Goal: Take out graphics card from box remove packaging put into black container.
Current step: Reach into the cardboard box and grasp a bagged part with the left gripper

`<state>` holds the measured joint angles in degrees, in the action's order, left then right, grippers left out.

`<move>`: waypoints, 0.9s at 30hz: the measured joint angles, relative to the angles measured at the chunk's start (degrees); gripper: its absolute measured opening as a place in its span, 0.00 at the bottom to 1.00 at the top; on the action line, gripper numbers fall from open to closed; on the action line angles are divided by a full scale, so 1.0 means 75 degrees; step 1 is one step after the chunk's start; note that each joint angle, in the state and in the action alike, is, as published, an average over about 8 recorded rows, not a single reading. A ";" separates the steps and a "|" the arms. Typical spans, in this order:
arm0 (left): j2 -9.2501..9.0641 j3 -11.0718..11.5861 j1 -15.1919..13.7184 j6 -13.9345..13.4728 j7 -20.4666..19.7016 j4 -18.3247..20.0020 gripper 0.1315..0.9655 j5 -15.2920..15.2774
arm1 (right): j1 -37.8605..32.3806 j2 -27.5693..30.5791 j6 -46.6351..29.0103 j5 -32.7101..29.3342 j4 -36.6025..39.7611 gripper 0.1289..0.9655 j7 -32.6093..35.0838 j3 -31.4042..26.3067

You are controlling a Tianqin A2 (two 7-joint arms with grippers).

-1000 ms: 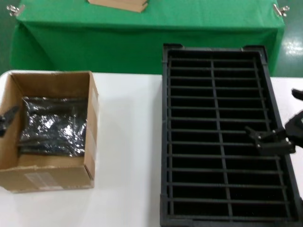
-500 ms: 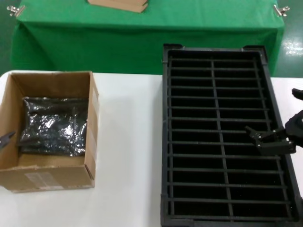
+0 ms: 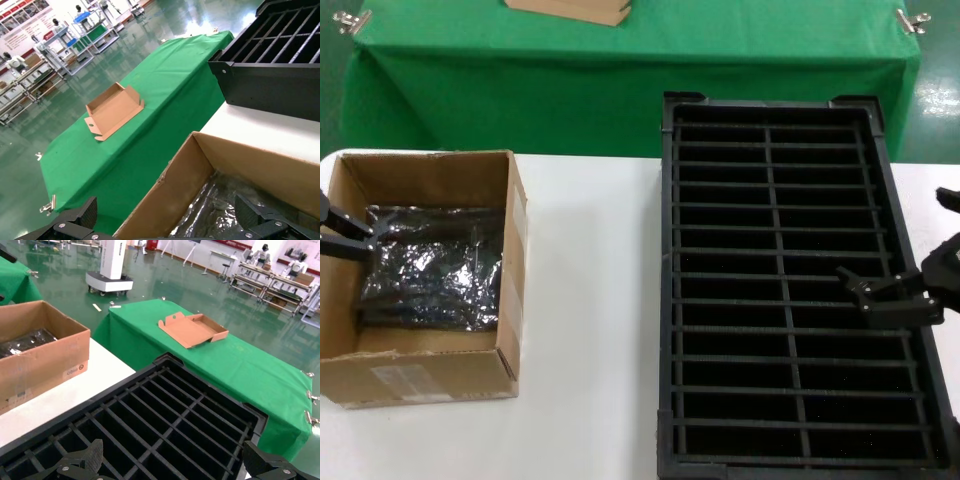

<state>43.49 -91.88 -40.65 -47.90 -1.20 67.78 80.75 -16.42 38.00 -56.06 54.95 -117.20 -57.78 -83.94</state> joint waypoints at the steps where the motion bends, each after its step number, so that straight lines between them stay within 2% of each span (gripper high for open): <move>1: -0.0047 0.0006 -0.0092 -0.0062 0.0024 -0.0084 1.00 -0.0041 | 0.0000 0.0000 0.0000 0.0000 0.0000 1.00 0.0000 0.0000; 10: -0.0095 -0.0010 -0.0178 -0.0099 -0.0024 -0.0211 1.00 -0.0176 | 0.0000 0.0000 0.0000 0.0000 0.0000 1.00 0.0000 0.0000; 13: -0.0095 -0.0131 -0.0274 -0.0107 -0.0001 -0.0389 1.00 -0.0335 | 0.0000 0.0000 0.0001 0.0001 0.0000 1.00 0.0000 0.0000; 15: -0.0124 -0.0287 -0.0480 -0.0165 0.0154 -0.0679 1.00 -0.0470 | 0.0000 0.0001 0.0001 0.0001 0.0000 1.00 0.0000 0.0000; 19: -0.0300 -0.0678 -0.1186 -0.0402 0.0863 -0.1688 1.00 -0.0677 | 0.0000 0.0001 0.0001 0.0001 0.0001 1.00 0.0000 0.0000; 27: -0.1045 -0.1280 -0.2879 -0.0744 0.2835 -0.4595 1.00 -0.0925 | 0.0000 0.0001 0.0001 0.0001 0.0001 1.00 0.0000 -0.0001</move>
<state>35.65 -101.49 -62.24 -53.48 20.07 33.32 73.82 -16.42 38.01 -56.06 54.95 -117.20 -57.78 -83.95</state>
